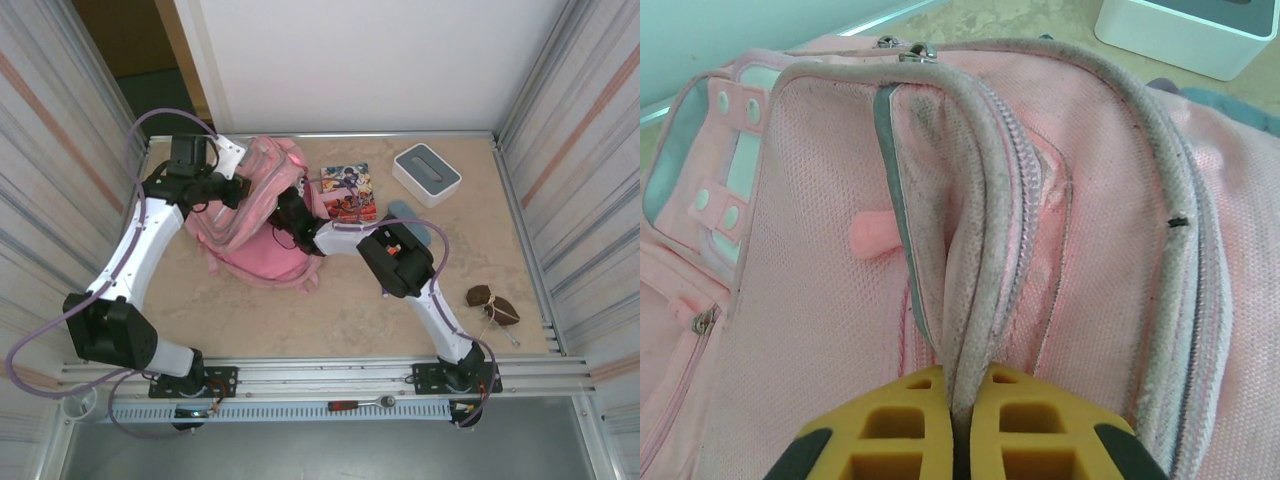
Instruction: Pack the student bag
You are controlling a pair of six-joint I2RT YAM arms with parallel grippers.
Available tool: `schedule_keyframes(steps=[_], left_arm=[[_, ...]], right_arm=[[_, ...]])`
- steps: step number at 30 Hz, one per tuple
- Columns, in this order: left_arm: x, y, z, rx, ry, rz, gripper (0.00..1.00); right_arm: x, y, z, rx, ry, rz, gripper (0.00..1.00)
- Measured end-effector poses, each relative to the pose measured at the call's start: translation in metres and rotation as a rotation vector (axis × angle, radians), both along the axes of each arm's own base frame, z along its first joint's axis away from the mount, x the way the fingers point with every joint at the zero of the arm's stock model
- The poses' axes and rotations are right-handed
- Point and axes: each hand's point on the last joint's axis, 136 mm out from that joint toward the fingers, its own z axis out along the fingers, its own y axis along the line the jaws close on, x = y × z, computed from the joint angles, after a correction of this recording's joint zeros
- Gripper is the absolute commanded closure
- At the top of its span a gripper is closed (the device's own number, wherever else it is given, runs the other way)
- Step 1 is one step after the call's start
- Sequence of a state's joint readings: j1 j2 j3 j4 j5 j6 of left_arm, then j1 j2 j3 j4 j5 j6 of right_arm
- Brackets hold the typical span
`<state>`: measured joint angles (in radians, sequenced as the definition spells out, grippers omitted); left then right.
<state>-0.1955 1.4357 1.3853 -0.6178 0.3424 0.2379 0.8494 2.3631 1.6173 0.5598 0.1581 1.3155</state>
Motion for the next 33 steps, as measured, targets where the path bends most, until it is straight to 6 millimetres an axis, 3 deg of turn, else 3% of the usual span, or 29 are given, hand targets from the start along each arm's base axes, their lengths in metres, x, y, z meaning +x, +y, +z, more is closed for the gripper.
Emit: schedule_keyframes(steps=[6, 10, 12, 19, 24, 28, 33], left_arm=[[0.002, -0.001, -0.003, -0.008, 0.014, 0.004, 1.0], [0.003, 0.002, -0.003, -0.019, 0.021, 0.018, 1.0], [0.004, 0.003, -0.004, -0.025, 0.028, 0.023, 1.0], [0.004, 0.01, -0.01, -0.027, 0.017, 0.027, 1.0], [-0.007, 0.031, -0.034, -0.013, 0.019, 0.059, 0.99], [-0.017, 0.036, -0.051, -0.013, 0.019, 0.061, 0.78], [-0.019, 0.022, -0.058, -0.1, 0.028, 0.028, 0.46]], right_arm=[[-0.004, -0.012, -0.005, -0.049, -0.026, -0.019, 0.41], [-0.028, -0.039, -0.014, -0.11, -0.006, 0.015, 0.4], [-0.042, -0.052, -0.009, -0.128, -0.005, 0.034, 0.4], [-0.097, -0.1, 0.041, -0.159, -0.046, 0.15, 0.38], [-0.11, -0.15, 0.076, -0.298, -0.105, 0.154, 0.35], [-0.101, -0.196, 0.092, -0.465, -0.156, 0.118, 0.33], [-0.056, -0.263, 0.08, -0.622, -0.079, 0.069, 0.3]])
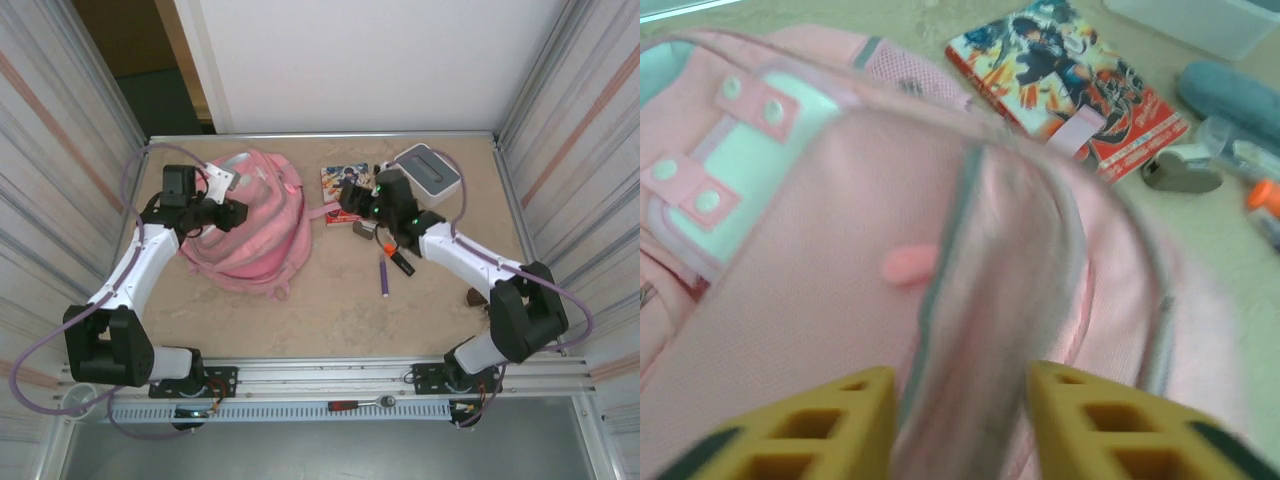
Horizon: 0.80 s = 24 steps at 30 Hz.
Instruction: Pack the student bag
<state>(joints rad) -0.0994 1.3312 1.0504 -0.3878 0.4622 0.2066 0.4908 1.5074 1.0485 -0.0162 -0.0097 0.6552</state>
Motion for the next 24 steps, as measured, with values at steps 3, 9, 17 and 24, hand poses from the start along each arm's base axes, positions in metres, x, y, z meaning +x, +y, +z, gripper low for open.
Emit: schedule_keyframes(steps=[3, 9, 17, 24], left_arm=[[0.006, -0.015, 0.01, -0.037, -0.035, -0.003, 0.28], [0.016, -0.085, 0.001, -0.11, -0.013, -0.042, 0.26], [0.079, -0.17, -0.046, -0.131, 0.167, 0.064, 0.25], [0.122, -0.211, -0.08, -0.12, 0.259, 0.189, 0.26]], right_arm=[[0.037, -0.031, -0.008, -0.052, 0.054, -0.027, 0.27], [0.092, -0.051, -0.048, -0.067, 0.192, 0.009, 0.21], [0.123, -0.049, -0.12, -0.078, 0.374, 0.046, 0.29], [0.134, -0.048, -0.148, -0.054, 0.443, 0.063, 0.35]])
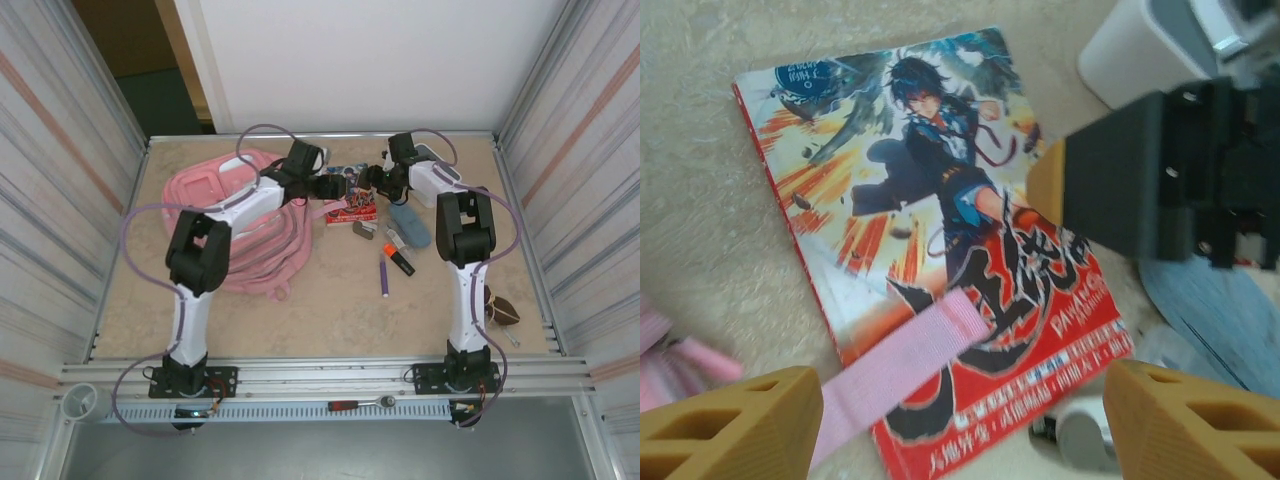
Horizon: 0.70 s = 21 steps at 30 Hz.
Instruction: Pack the student bag
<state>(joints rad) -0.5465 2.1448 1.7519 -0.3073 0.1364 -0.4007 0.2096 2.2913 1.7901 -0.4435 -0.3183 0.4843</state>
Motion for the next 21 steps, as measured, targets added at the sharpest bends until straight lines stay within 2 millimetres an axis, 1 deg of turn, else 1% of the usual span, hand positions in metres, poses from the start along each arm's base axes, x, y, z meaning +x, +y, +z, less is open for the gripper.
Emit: schedule_keyframes(steps=[3, 7, 10, 15, 21], left_arm=[[0.011, -0.001, -0.025, 0.028, 0.052, 0.058, 0.26], [0.016, 0.004, -0.057, 0.071, 0.121, 0.112, 0.26], [0.02, 0.003, -0.071, 0.083, 0.154, 0.121, 0.27], [0.023, -0.009, -0.082, 0.059, 0.19, 0.093, 0.31], [0.023, -0.014, -0.084, 0.035, 0.212, 0.074, 0.34]], right_arm=[[0.0, 0.0, -0.005, 0.008, 0.015, 0.004, 0.38], [0.0, 0.0, -0.007, 0.023, 0.021, 0.009, 0.43], [0.001, 0.001, -0.007, 0.04, 0.025, 0.016, 0.46], [0.002, 0.002, -0.01, 0.063, 0.038, 0.02, 0.54], [0.004, 0.007, -0.011, 0.103, 0.046, 0.038, 0.64]])
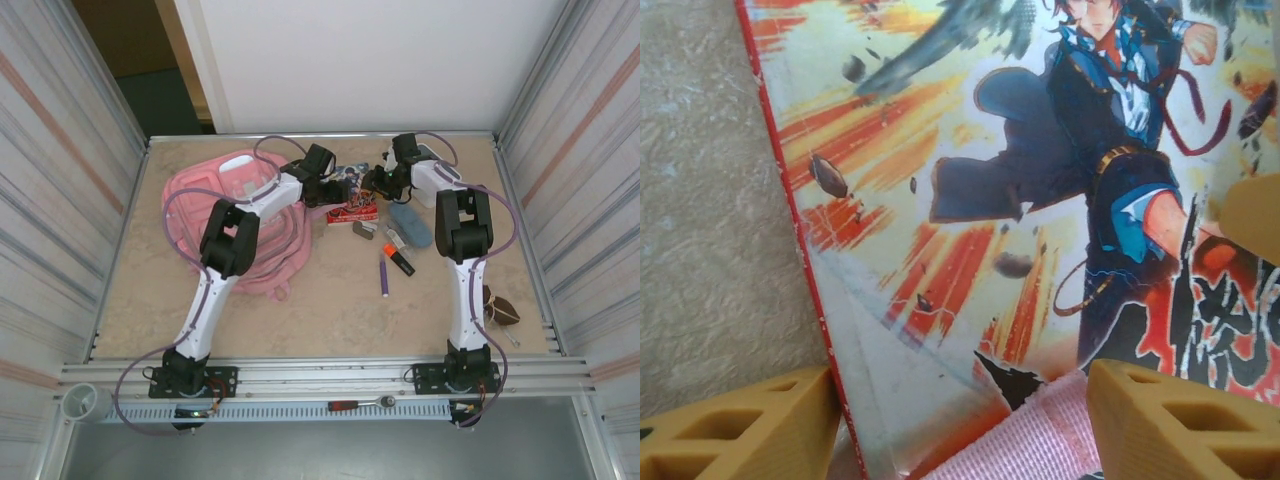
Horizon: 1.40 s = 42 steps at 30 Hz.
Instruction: Pack the student bag
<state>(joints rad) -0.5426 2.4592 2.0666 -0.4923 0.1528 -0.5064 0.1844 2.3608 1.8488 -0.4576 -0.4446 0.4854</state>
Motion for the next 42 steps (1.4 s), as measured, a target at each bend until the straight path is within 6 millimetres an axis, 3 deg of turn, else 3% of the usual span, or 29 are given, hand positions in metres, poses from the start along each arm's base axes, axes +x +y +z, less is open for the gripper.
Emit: schedule_keyframes(steps=[7, 11, 21, 26, 31, 38, 42], left_arm=[[0.001, 0.002, 0.001, -0.019, 0.013, -0.001, 0.35], [0.001, 0.002, 0.001, -0.025, 0.017, 0.0, 0.34], [0.001, 0.002, 0.003, -0.063, 0.023, -0.005, 0.28], [-0.005, 0.006, 0.012, -0.077, 0.016, -0.01, 0.25], [-0.009, 0.017, 0.057, -0.134, -0.047, -0.006, 0.24], [-0.009, 0.049, 0.156, -0.249, -0.246, 0.02, 0.22], [-0.024, 0.063, 0.189, -0.296, -0.32, 0.027, 0.21]], right_arm=[[0.002, -0.004, 0.003, 0.045, 0.003, 0.003, 0.91], [0.002, -0.004, 0.009, 0.056, -0.011, 0.009, 1.0], [-0.004, -0.003, 0.025, 0.073, -0.051, 0.007, 1.0], [-0.007, -0.001, 0.05, 0.145, -0.079, -0.017, 1.0], [-0.008, -0.002, 0.078, 0.215, -0.121, -0.047, 1.0], [-0.008, -0.017, 0.119, 0.305, -0.18, -0.103, 1.0], [-0.01, -0.018, 0.149, 0.358, -0.229, -0.109, 1.0]])
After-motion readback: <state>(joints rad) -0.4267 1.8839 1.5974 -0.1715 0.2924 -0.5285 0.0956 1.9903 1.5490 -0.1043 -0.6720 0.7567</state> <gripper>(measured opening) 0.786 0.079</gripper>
